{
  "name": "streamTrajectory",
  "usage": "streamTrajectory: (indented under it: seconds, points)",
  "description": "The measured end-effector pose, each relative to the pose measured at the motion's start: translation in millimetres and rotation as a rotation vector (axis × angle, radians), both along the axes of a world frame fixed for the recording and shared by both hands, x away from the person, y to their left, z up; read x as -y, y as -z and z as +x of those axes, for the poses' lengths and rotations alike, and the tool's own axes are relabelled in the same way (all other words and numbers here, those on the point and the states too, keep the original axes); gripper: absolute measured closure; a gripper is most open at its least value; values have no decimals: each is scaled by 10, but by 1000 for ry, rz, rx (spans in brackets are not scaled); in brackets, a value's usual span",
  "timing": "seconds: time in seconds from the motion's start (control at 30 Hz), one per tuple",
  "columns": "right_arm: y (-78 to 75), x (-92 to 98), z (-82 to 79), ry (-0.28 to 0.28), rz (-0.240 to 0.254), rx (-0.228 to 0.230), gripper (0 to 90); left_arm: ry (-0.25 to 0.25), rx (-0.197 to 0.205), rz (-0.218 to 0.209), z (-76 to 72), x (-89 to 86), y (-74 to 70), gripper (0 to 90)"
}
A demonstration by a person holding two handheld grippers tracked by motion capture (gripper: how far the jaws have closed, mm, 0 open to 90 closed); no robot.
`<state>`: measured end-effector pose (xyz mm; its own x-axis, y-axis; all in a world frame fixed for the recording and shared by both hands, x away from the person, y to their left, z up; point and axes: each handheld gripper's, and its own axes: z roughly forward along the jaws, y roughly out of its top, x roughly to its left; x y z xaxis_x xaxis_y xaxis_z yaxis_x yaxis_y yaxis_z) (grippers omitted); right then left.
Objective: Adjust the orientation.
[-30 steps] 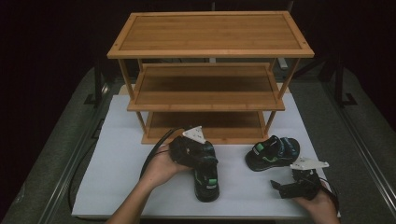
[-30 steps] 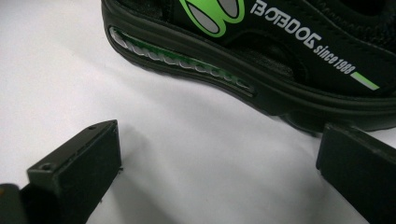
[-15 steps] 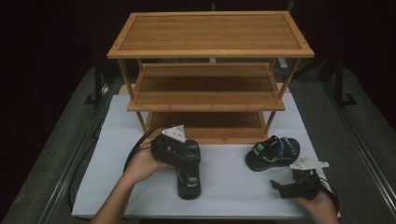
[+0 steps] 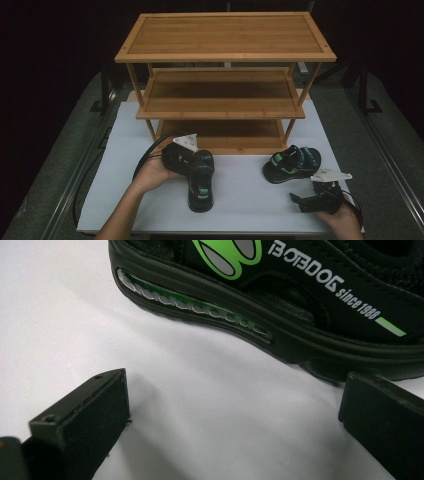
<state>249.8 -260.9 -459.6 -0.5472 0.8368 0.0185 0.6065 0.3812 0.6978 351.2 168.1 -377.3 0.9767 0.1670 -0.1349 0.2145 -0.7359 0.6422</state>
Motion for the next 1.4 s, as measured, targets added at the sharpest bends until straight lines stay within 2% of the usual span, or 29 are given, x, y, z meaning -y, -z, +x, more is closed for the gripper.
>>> streamTrajectory:
  seconds: [0.13,0.2,0.33,0.37,0.43,0.5,0.63,0.8,0.93,1.13,1.27,1.3,1.4]
  points:
    - [0,0,0,0,1,0,0,1,-8,-8,12,-4,22,684]
    - [0,0,0,0,1,0,0,0,0,-12,1,0,42,684]
    - [0,0,-1,0,0,0,0,-17,-6,-32,-16,-19,50,676]
    - [0,0,-1,0,0,0,0,-24,-10,-35,-18,-31,43,659]
    - [0,0,-1,0,0,0,0,-43,-23,-66,-26,-57,35,557]
    - [0,-1,0,0,0,0,0,-51,-47,-77,-33,-84,25,517]
    - [-3,-4,-1,1,-3,-2,0,-79,-30,-64,-76,-117,1,406]
    - [-4,-5,0,1,-5,-3,0,-128,-11,-70,-148,-180,-41,284]
    - [-5,-6,1,0,-7,-3,0,-167,25,-44,-214,-272,-55,202]
    - [-7,-4,2,0,-7,-5,0,-233,80,-27,-300,-448,-56,137]
    - [-7,-6,2,1,-6,-7,0,-295,104,-13,-385,-563,-42,61]
    - [-7,-6,3,0,-6,-7,0,-305,111,-7,-397,-585,-35,15]
    - [-5,-5,4,0,-5,-5,0,-335,123,-2,-466,-679,-5,4]
